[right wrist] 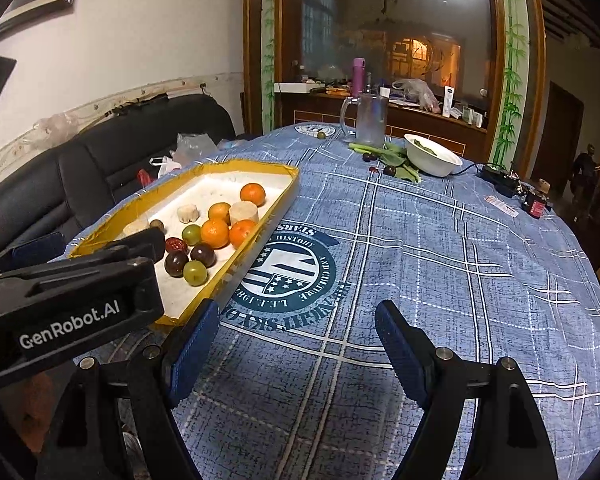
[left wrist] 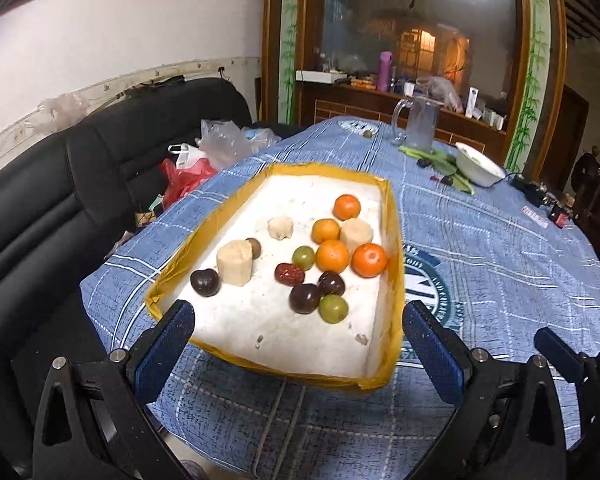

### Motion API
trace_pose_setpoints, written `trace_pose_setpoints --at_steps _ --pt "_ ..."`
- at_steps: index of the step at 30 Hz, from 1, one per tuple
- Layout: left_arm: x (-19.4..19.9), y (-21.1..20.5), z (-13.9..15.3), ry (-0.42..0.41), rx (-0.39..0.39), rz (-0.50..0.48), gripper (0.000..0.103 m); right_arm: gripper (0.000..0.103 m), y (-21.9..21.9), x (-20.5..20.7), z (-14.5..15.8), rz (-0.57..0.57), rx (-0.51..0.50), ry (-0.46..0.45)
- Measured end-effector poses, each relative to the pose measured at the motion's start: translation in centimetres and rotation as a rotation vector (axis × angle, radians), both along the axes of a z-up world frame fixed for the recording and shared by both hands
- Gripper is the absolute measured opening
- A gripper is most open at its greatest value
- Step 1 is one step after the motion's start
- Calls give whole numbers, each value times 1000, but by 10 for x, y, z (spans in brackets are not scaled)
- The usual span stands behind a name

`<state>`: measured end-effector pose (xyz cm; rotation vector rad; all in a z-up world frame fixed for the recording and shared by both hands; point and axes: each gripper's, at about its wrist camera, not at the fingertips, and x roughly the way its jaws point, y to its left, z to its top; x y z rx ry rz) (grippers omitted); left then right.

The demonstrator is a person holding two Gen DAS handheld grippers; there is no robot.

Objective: Organize fruits

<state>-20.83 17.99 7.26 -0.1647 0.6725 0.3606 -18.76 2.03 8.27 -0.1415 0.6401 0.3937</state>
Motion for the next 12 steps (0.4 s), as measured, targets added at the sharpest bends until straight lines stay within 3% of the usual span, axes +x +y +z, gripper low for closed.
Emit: trace_pose_setpoints --at_steps 12 --pt "8 1 -4 41 0 -35 103 89 21 22 -3 35 -32 35"
